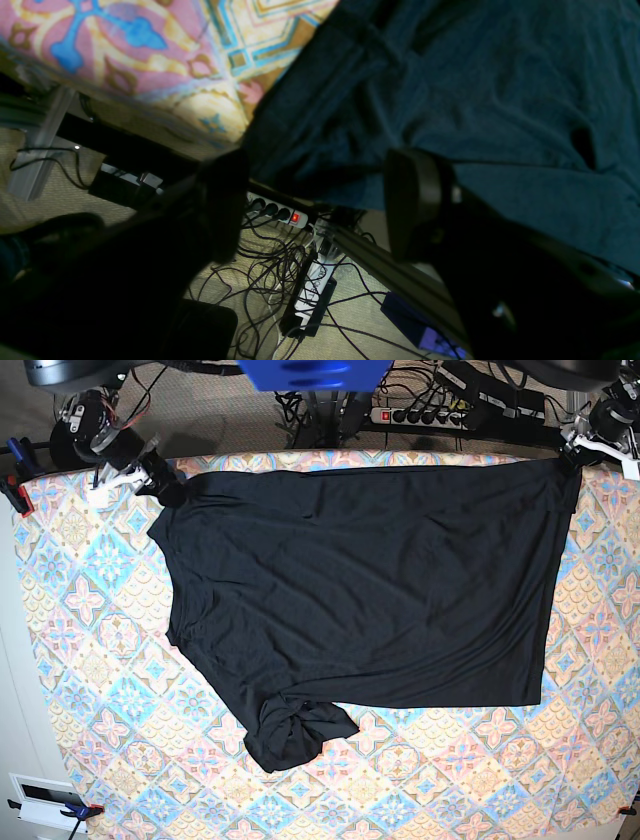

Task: Layout the t-shirt on the table in an organized manner, then fold the t-shirt properly
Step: 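Regrasp the shirt shoulder corner with the right gripper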

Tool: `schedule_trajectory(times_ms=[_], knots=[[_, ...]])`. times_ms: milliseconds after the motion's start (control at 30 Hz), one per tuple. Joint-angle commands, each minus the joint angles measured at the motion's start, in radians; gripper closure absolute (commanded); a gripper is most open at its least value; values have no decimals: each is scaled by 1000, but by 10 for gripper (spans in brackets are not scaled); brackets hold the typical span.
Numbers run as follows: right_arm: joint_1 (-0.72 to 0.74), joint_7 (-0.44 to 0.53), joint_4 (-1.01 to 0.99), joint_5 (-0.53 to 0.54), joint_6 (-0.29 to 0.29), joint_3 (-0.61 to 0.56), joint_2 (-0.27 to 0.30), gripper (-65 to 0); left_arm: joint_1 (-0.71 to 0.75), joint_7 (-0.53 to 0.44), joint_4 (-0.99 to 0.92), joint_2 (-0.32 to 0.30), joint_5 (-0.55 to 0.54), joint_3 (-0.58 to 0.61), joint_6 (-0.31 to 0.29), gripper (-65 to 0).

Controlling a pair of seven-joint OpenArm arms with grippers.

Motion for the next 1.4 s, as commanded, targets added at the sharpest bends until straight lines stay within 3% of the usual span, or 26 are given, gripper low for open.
schedule_trajectory(times_ms=[0, 567, 933, 1367], knots=[[-6, 1, 12, 17, 8, 6, 11, -232, 3, -14, 14, -20, -19, -6, -2, -412], [-34, -3, 11, -70, 8, 52, 6, -231, 3, -14, 14, -20, -19, -6, -2, -412], [-32, 3, 12, -88, 8, -91, 6, -230, 3, -14, 14, -20, -19, -6, -2, -412], [-32, 4, 12, -88, 8, -94, 5, -230, 3, -14, 14, -20, -20, -6, -2, -412]])
